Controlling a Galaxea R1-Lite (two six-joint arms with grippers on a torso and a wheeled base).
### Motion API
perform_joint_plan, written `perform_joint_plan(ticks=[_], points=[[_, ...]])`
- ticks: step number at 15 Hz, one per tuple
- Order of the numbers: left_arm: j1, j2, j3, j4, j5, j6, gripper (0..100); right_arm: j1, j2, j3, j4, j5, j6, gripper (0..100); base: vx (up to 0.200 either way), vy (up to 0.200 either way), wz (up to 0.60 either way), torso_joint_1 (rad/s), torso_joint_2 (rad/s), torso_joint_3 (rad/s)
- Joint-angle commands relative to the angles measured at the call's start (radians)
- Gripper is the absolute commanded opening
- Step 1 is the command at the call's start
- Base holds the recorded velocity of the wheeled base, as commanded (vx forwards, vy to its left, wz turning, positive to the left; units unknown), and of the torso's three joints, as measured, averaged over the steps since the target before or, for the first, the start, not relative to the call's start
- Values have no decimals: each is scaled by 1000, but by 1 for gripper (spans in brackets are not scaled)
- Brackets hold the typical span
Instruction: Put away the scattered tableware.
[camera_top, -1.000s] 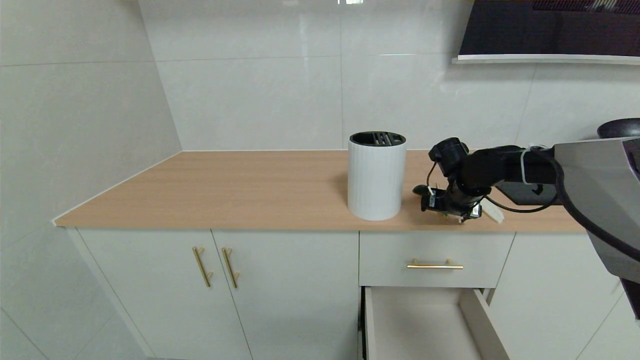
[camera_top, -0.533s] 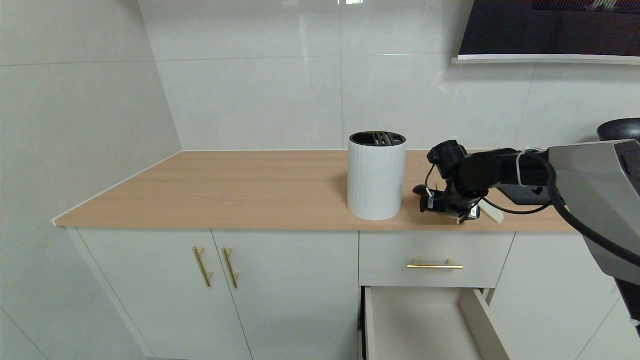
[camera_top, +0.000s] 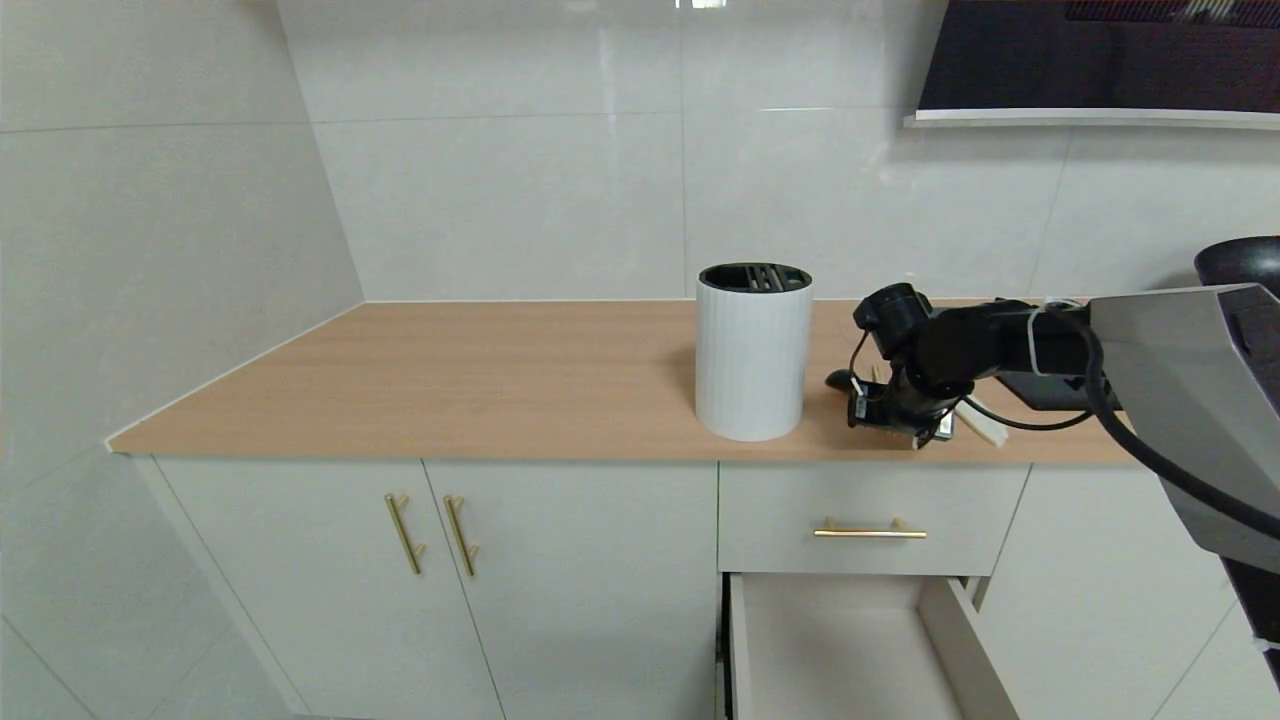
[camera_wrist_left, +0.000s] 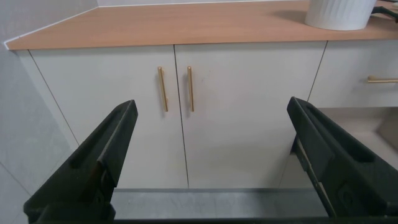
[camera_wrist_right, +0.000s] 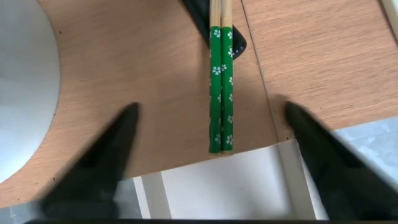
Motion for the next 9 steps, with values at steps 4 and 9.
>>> perform_joint_plan(ticks=[4, 9], points=[[0, 0, 0, 0, 0, 0, 100, 0, 0, 2, 2, 0, -1, 0, 0, 0, 0, 0, 0, 0], [0, 0, 0, 0, 0, 0, 100, -2, -19, 5, 9, -3, -1, 0, 0, 0, 0, 0, 0, 0]])
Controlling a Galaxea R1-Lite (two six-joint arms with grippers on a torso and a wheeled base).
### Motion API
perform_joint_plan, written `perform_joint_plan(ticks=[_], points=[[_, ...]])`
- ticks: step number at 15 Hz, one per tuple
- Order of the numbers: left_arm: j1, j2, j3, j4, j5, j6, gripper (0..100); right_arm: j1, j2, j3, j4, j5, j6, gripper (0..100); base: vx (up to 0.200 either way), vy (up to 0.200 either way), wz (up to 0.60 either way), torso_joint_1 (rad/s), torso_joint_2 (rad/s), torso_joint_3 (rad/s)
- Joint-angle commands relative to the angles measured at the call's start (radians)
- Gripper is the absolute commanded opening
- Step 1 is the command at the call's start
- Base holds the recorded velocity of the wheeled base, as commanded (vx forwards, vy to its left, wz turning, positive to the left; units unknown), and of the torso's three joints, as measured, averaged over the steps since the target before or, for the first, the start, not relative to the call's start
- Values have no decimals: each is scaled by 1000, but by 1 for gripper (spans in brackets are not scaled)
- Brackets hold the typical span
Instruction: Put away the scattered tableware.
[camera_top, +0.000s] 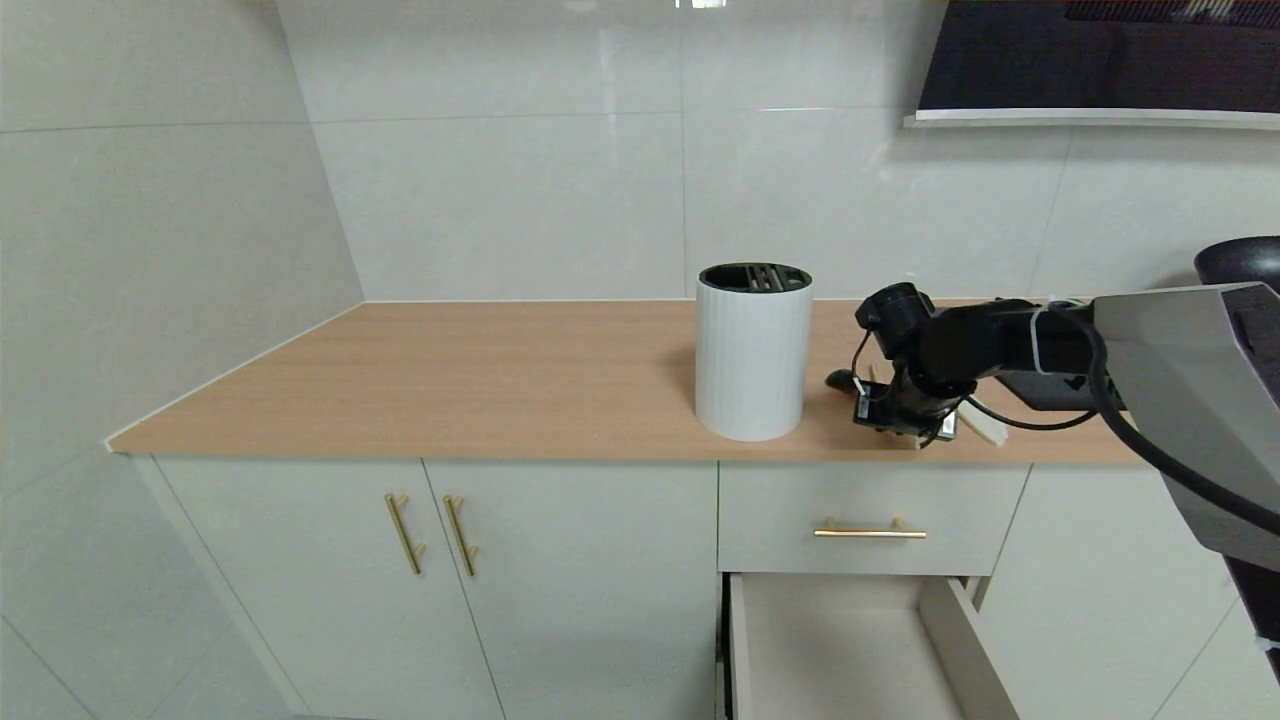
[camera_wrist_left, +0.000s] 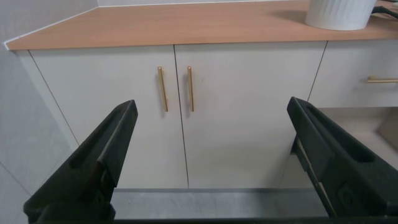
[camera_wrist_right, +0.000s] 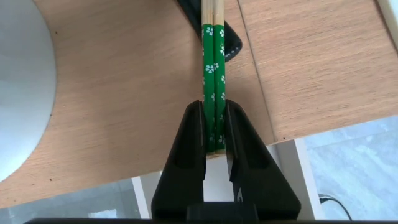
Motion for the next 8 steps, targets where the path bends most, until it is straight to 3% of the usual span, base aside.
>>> perform_joint_plan(ticks=[1, 6, 8], points=[[0, 0, 0, 0, 0, 0, 100, -4, -40, 13, 20, 0, 0, 0, 0, 0, 0, 0, 0, 0], [0, 0, 0, 0, 0, 0, 100, -4, -382, 213, 114, 61, 1, 0, 0, 0, 0, 0, 0, 0], [0, 0, 0, 0, 0, 0, 100, -4, -606, 414, 115, 168, -12, 0, 0, 0, 0, 0, 0, 0]])
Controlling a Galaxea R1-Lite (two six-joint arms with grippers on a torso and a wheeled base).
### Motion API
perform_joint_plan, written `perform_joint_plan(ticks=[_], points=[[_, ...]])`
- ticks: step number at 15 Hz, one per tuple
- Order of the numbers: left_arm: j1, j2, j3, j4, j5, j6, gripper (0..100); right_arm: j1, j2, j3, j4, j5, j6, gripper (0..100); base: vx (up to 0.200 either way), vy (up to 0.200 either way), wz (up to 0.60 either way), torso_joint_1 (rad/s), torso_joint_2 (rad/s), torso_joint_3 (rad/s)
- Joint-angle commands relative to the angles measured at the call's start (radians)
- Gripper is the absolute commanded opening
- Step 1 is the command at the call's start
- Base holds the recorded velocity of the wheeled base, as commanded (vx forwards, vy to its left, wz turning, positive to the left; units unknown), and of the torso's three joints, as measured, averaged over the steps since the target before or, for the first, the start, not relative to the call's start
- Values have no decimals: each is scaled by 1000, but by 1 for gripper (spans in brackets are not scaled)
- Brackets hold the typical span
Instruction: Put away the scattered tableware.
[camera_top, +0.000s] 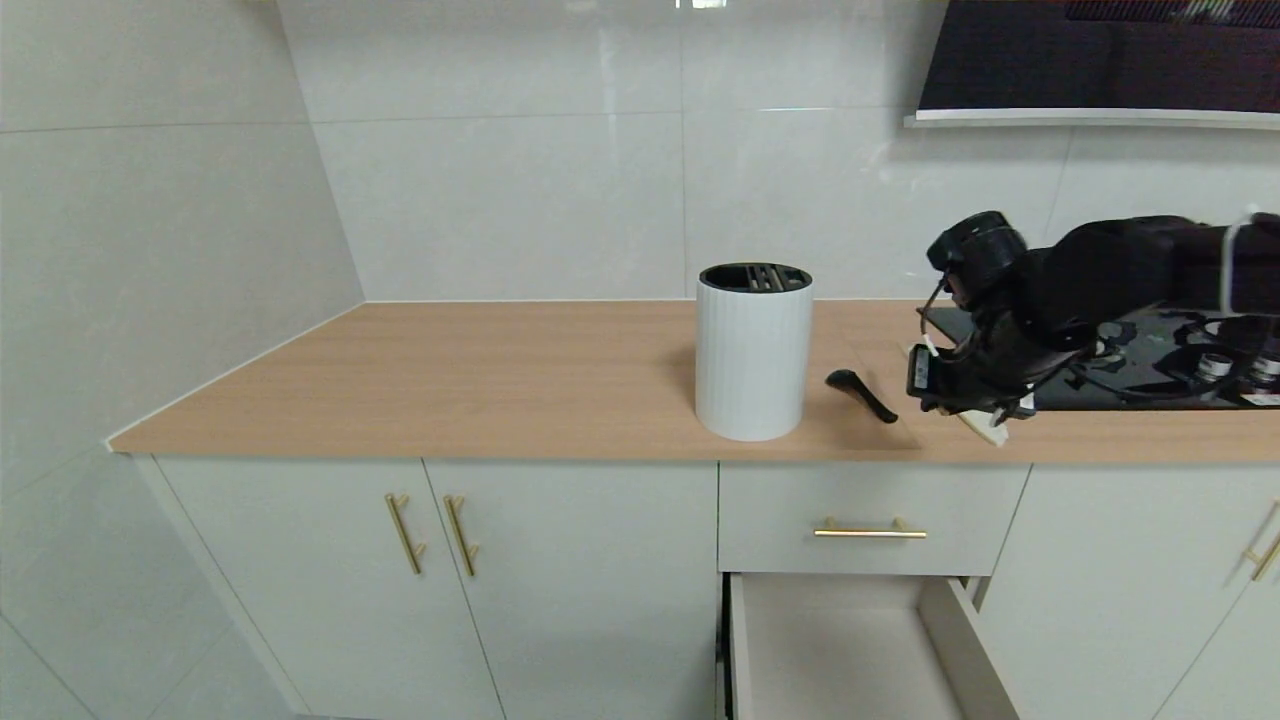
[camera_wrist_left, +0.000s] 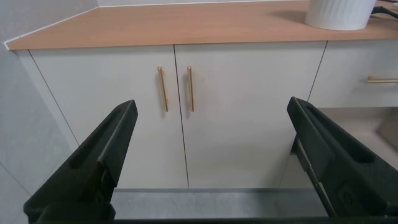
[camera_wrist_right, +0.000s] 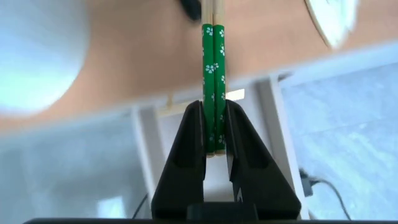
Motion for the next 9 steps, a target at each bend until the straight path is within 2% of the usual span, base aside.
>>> perform_joint_plan(ticks=[1, 5, 9], points=[[0, 0, 0, 0, 0, 0, 100, 3, -347, 272, 1, 115, -23, 0, 0, 0, 0, 0, 0, 0], [0, 0, 0, 0, 0, 0, 100, 11, -591, 470, -2, 152, -65, 0, 0, 0, 0, 0, 0, 0], [0, 0, 0, 0, 0, 0, 100, 19, -678, 605, -4, 158, -106, 0, 0, 0, 0, 0, 0, 0]])
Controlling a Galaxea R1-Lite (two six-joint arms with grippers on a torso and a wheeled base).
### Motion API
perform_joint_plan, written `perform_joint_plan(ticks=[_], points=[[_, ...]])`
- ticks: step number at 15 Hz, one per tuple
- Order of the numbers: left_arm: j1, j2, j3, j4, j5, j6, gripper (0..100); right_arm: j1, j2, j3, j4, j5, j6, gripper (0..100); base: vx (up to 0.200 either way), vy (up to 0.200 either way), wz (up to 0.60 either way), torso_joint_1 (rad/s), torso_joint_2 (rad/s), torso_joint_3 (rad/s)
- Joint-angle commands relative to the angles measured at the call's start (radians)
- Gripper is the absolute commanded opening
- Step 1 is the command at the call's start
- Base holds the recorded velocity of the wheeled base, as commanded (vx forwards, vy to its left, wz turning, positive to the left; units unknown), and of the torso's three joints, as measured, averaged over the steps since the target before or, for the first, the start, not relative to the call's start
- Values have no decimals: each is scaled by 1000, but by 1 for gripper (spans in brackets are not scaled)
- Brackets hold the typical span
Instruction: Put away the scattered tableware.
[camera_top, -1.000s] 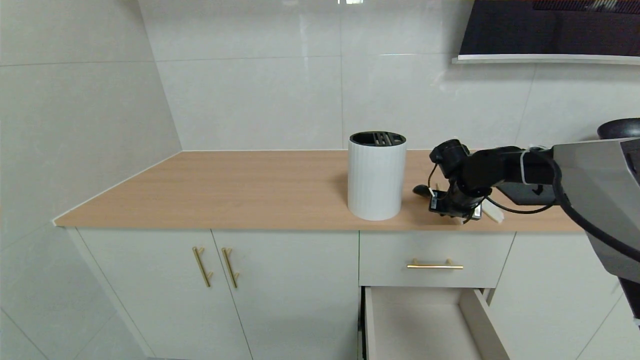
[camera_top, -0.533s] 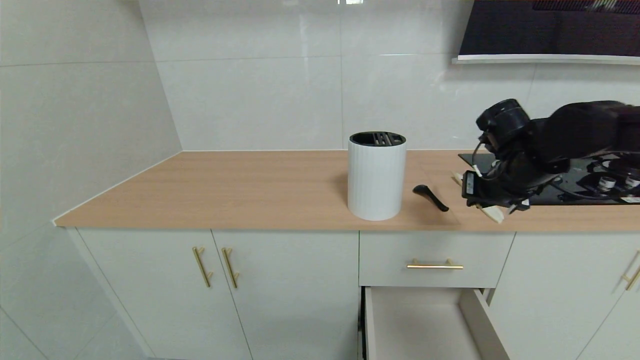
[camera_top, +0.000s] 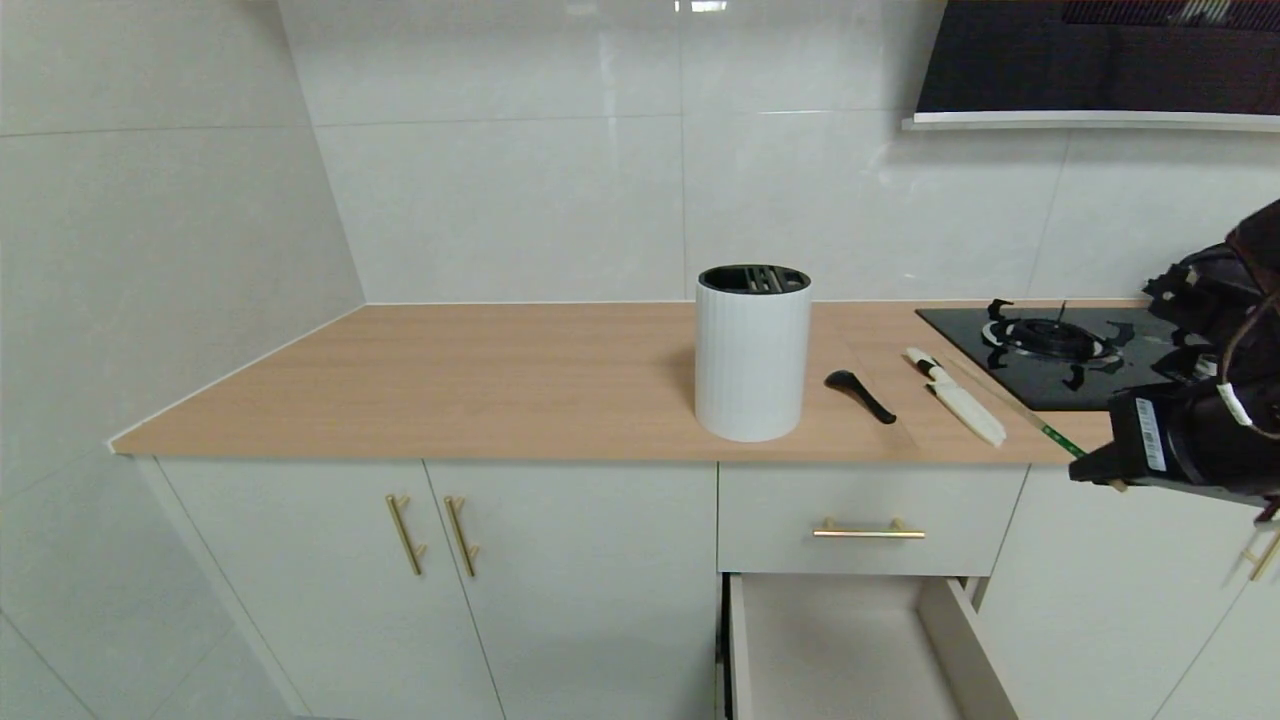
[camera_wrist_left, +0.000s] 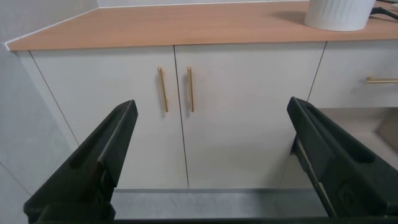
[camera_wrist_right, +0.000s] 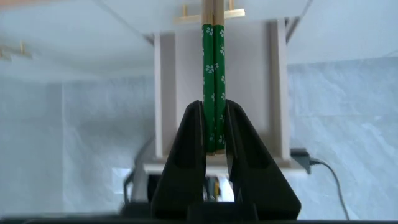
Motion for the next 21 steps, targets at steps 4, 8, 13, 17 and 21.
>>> perform_joint_plan(ticks=[4, 8, 13, 17, 21], points=[[0, 0, 0, 0, 0, 0, 100, 44, -73, 114, -2, 5, -62, 0, 0, 0, 0, 0, 0, 0], [0, 0, 0, 0, 0, 0, 100, 58, -76, 141, -2, 5, -106, 0, 0, 0, 0, -8, 24, 16], [0, 0, 0, 0, 0, 0, 100, 87, -62, 161, -2, 5, -112, 0, 0, 0, 0, -167, 401, 233], [0, 0, 0, 0, 0, 0, 100, 100, -42, 183, -21, 3, -114, 0, 0, 0, 0, -194, 477, 275], [0, 0, 0, 0, 0, 0, 100, 100, 13, 187, -36, 0, -114, 0, 0, 0, 0, -176, 476, 292]])
